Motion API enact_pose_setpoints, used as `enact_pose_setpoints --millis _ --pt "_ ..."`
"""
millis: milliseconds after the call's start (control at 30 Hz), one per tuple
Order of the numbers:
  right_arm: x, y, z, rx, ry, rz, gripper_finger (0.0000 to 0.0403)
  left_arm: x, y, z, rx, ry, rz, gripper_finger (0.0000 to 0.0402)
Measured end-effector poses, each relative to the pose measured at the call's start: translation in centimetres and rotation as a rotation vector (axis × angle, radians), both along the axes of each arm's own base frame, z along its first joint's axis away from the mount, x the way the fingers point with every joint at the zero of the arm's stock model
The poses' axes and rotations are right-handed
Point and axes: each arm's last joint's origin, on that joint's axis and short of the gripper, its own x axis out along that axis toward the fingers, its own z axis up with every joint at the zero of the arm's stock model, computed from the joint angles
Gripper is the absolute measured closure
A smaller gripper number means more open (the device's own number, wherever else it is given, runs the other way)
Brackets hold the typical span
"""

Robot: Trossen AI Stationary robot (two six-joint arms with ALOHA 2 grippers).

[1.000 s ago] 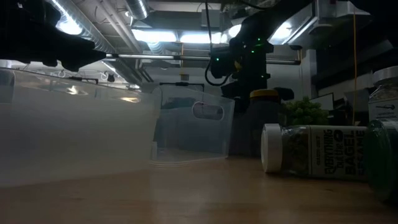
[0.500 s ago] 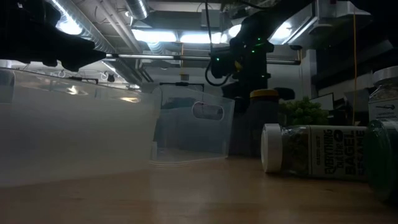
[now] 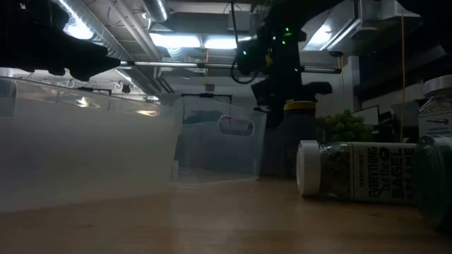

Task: Sort spices by type
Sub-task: Put the brown seasoning bottle into the gray bin

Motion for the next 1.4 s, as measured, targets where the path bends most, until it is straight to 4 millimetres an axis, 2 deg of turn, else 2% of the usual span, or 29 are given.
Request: enact_pose_setpoints --millis 200,400,633,833,1033,1267,1400 --pt "0.5 -0.3 3.2 -0.073 -0.018 0.0 0.0219 0.0 0.0 0.0 0.0 0.0 0.0 0.0128" --pt "1.4 -0.7 6.0 -0.132 -0.126 0.019 0.0214 0.0 0.0 0.0 0.0 0.0 0.0 0.0128" --pt "2.8 -1.3 7.2 -0.196 -0.28 0.086 0.0217 0.0 0.0 0.0 0.0 0.0 0.0 0.0128" --pt "4.7 -1.9 6.2 -0.219 -0.369 0.151 0.0213 0.0 0.0 0.0 -0.019 -0.003 -0.001 0.0128" --pt "6.3 -2.5 3.9 -0.203 -0.384 0.18 0.0217 0.0 0.0 0.0 -0.021 -0.002 -0.001 0.0128" --pt "7.2 -2.7 1.7 -0.172 -0.356 0.209 0.0217 0.0 0.0 0.0 -0.021 -0.002 0.0 0.0128" --pt "7.5 -2.7 1.2 -0.135 -0.369 0.219 0.0217 0.0 0.0 0.0 -0.021 -0.002 0.0 0.0128"
